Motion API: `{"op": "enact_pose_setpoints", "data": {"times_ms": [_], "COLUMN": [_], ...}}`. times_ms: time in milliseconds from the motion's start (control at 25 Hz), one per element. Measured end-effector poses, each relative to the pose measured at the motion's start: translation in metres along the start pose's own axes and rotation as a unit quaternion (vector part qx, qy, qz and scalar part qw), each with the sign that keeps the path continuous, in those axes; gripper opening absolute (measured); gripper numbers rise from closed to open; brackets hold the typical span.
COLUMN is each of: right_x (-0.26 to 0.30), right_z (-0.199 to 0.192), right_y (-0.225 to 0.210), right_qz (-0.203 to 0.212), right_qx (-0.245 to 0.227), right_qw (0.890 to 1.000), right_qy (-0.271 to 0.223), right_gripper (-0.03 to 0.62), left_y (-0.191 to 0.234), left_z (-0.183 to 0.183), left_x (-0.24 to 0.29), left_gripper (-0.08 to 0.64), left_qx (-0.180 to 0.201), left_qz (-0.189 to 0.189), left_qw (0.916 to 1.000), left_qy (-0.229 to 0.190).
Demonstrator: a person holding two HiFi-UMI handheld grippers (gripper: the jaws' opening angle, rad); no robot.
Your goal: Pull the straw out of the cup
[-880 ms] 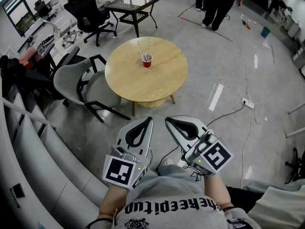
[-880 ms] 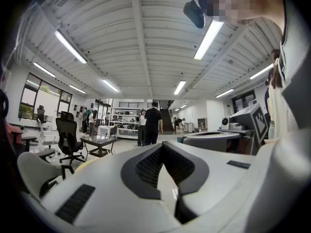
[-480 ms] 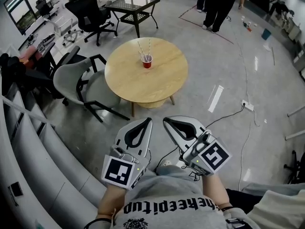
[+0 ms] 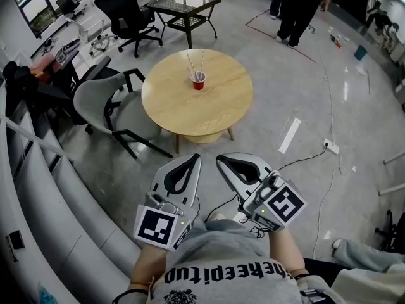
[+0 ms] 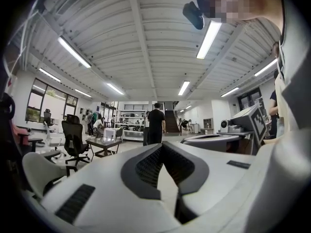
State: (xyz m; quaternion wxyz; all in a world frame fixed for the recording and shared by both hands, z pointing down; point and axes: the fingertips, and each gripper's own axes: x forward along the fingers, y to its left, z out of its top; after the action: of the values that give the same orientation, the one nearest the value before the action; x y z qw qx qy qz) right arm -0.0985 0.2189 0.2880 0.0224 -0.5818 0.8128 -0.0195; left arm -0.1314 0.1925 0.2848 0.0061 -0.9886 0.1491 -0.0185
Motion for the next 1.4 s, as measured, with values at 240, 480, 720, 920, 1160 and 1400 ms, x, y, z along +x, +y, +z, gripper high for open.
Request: {"op": "enact_pose_setpoints", "data": {"times_ms": [240, 480, 720, 920, 1160, 1400], "right_x": [-0.004, 0.005, 0.024, 0.049, 0.088, 0.123], "right_z": [-0.018, -0.016, -0.014, -0.009, -0.008, -0.008], "right_y": [-0.014, -0.032, -0.049, -0.069, -0.088, -0.11], "right_qz": [-0.031, -0.036, -0.051, -0.057, -0.059, -0.076], "right_qx": [0.01, 0.006, -0.003, 0.003, 0.002, 0.001], "right_qw": [0.999, 0.999, 0.998, 0.998, 0.998, 0.997], "right_qy": [0.025, 0.017, 0.021, 0.019, 0.02, 0.024], "right_gripper": [0.029, 0.018, 0.018, 0.021, 0.02, 0.02], "left_y": [0.003, 0.016, 0.038, 0.063, 0.104, 0.139], "left_z": [-0.009, -0.012, -0.014, -0.01, -0.009, -0.016], "left_x": [0.005, 0.022, 0.044, 0.063, 0.085, 0.105], "left_gripper": [0.026, 0.026, 0.026, 0.026, 0.026, 0.026], "left_qx": [-0.004, -0.006, -0.009, -0.002, 0.01, 0.003], "left_qz": [0.009, 0.004, -0.012, -0.019, -0.018, -0.031], "left_qw": [0.9999, 0.9999, 0.9999, 0.9998, 0.9998, 0.9991], "left_qy": [0.007, 0.011, 0.007, 0.006, 0.002, 0.03]}}
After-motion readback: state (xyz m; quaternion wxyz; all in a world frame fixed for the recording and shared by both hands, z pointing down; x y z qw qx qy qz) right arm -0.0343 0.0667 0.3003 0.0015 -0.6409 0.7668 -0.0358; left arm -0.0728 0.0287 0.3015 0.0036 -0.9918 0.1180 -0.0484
